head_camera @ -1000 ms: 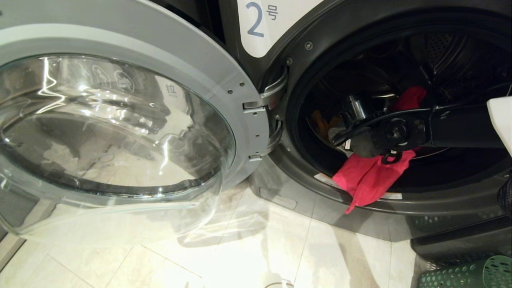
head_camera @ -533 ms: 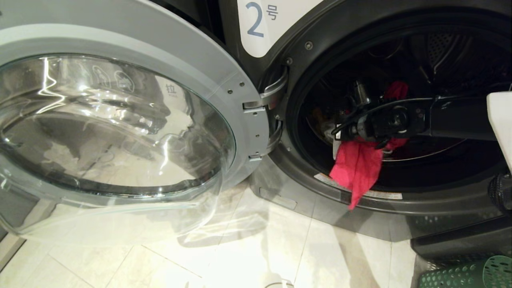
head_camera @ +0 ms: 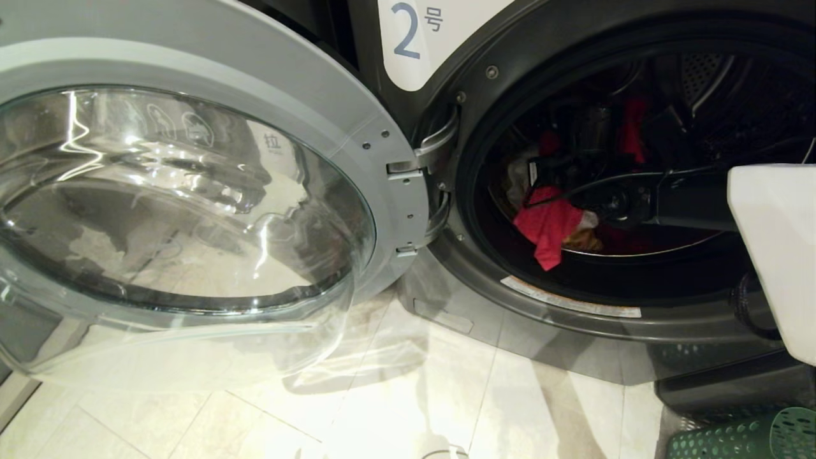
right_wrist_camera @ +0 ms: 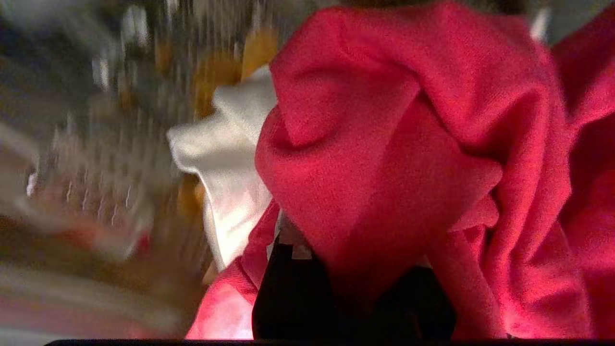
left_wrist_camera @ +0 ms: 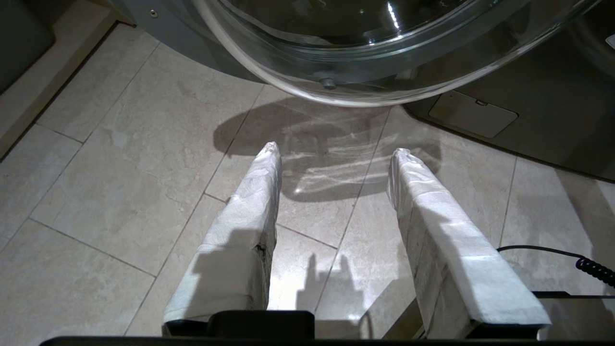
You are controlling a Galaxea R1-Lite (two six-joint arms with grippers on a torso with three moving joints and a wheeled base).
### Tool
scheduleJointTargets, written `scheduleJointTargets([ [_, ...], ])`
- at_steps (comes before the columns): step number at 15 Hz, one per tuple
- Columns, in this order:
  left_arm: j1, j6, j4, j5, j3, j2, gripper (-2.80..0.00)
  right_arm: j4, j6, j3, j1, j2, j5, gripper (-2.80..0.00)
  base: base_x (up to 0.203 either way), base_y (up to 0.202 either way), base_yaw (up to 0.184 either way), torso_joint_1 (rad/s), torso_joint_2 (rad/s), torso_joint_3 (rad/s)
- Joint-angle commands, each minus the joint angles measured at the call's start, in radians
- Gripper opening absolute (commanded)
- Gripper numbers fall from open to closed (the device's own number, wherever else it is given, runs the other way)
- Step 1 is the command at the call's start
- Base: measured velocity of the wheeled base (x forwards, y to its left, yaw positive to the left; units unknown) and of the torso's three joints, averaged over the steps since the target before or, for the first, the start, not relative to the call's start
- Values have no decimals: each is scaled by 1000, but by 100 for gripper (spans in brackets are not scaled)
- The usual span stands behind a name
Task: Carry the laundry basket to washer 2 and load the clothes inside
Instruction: Place the clothes into the washing machine
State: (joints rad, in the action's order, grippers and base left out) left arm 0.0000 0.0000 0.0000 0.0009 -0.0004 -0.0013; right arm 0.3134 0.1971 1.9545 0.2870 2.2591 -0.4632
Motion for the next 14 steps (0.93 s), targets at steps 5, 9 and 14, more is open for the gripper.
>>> scheduleJointTargets([
  [5,0,0,0,1,0,1,-280,308,205,-44,-29,41,94,-280,0,0,0,0,0,0],
  [9,0,0,0,1,-1,1,-280,364,223,-45,-60,54,130,-280,0,0,0,0,0,0],
  [14,0,0,0,1,0,1,-280,375,222,-58,-78,54,161,0,0,0,0,0,0,0],
])
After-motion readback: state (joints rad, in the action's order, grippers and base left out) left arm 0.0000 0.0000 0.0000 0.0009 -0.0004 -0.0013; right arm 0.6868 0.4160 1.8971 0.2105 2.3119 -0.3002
